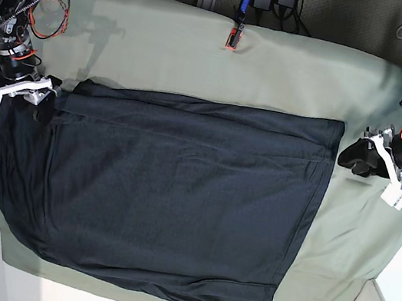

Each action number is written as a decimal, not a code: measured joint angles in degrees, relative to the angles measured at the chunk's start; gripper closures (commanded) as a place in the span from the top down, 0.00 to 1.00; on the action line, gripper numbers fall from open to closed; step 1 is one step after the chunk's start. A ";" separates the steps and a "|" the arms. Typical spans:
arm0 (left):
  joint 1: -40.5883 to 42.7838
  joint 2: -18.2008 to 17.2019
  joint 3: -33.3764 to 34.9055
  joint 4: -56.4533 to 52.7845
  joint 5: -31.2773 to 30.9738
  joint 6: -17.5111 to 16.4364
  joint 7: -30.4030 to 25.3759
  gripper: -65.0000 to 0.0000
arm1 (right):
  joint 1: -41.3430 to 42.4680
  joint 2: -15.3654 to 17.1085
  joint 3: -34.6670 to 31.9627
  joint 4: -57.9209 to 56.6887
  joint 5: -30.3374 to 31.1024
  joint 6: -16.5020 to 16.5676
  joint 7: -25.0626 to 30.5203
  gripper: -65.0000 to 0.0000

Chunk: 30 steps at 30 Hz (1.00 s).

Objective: Fold the T-shirt properly
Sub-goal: 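Lift the shoulders and fold the collar half over toward the hem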

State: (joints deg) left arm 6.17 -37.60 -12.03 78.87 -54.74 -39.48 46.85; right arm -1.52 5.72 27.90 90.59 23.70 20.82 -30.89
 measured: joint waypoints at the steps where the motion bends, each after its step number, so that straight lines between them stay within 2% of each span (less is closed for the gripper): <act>1: 1.29 0.52 0.07 0.22 0.13 0.00 0.33 0.54 | 0.07 0.00 0.00 0.13 0.00 0.00 -0.02 0.63; 4: 3.50 2.12 0.15 0.26 0.63 0.02 0.76 0.54 | 0.04 -0.02 0.00 0.11 0.02 0.00 -0.42 0.63; 8: 2.56 1.57 0.15 0.50 0.59 -0.02 -0.17 0.54 | -0.94 0.00 0.20 0.15 0.02 0.00 -0.96 0.63; 16: 3.96 3.13 0.07 0.50 1.53 0.00 0.04 0.54 | -3.08 0.00 7.41 0.15 0.31 -0.09 -1.95 0.63; 23: 3.80 6.19 -0.04 0.20 8.39 -0.44 -6.08 0.54 | -4.52 -0.02 8.85 0.15 0.24 -0.24 -2.36 0.63; 27: 3.80 6.21 -0.04 0.20 9.29 -0.66 -6.27 0.54 | -4.35 -0.02 8.85 -0.37 -0.81 -0.24 1.09 0.63; 30: 3.80 6.21 -0.04 0.20 9.49 -0.66 -6.47 0.54 | -3.98 0.00 8.90 -2.58 -1.25 -0.26 1.31 0.63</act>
State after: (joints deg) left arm 9.98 -31.40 -12.08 79.07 -45.25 -40.14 40.38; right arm -5.50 5.72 36.80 88.01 22.46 20.56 -29.58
